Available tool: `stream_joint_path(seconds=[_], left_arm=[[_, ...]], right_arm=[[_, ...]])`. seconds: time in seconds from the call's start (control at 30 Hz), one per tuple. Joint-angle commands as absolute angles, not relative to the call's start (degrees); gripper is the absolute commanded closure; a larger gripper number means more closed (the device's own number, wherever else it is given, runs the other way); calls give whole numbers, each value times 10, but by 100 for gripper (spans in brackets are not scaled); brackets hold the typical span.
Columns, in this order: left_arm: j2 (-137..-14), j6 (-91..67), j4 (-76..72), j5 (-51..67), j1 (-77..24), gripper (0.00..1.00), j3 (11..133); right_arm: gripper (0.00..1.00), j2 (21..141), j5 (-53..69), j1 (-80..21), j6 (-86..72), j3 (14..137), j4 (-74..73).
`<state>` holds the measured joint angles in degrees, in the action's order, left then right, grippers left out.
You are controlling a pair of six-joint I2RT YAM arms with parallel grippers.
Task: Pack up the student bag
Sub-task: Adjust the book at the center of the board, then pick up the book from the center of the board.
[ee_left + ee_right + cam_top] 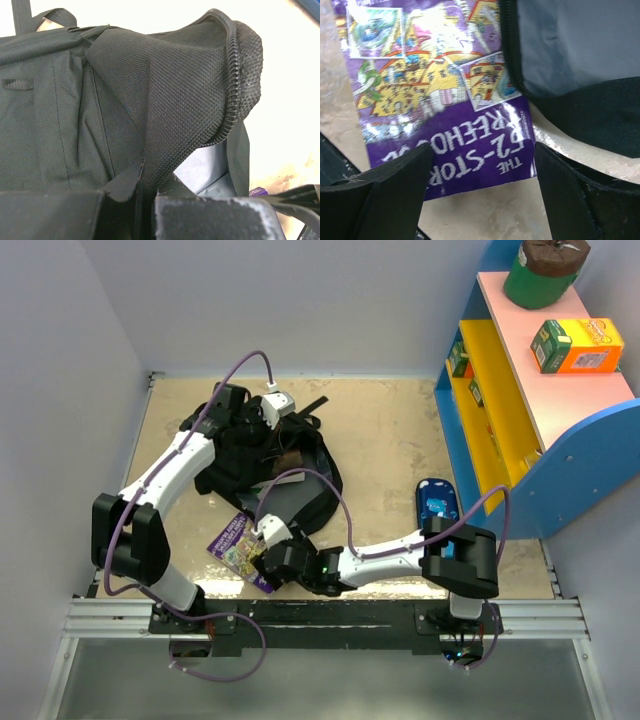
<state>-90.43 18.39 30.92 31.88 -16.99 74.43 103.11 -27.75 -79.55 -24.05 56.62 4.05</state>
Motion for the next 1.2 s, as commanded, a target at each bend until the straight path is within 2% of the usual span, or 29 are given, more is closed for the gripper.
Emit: stream_joint_path(seconds=[0.0, 0.27, 0.6, 0.77, 0.83, 0.87, 0.97, 1.1, 1.17], left_arm=[[-901, 170, 287, 342, -169, 100, 775], [-901, 176, 294, 345, -170, 100, 774], [-901, 177, 292, 351, -169, 99, 773], [-899, 182, 294, 354, -169, 99, 768], [-899, 182, 294, 354, -170, 99, 767], [-899, 184, 294, 355, -169, 99, 766], [-899, 185, 294, 357, -170, 100, 762], [-899, 185, 294, 359, -170, 99, 759], [-898, 186, 294, 359, -169, 99, 758]], right_arm=[[13, 1041, -327, -831, -182, 609, 30], [11, 1045, -329, -870, -132, 613, 85], [11, 1165, -325, -870, -117, 679, 69], [19, 1186, -352, -861, -127, 664, 72], [26, 1190, -359, -856, -127, 652, 70], [40, 1180, -359, -853, -131, 646, 71], [69, 1149, -353, -842, -133, 613, 101], [85, 1134, -378, -831, -120, 616, 92], [100, 1132, -397, -831, -110, 622, 89]])
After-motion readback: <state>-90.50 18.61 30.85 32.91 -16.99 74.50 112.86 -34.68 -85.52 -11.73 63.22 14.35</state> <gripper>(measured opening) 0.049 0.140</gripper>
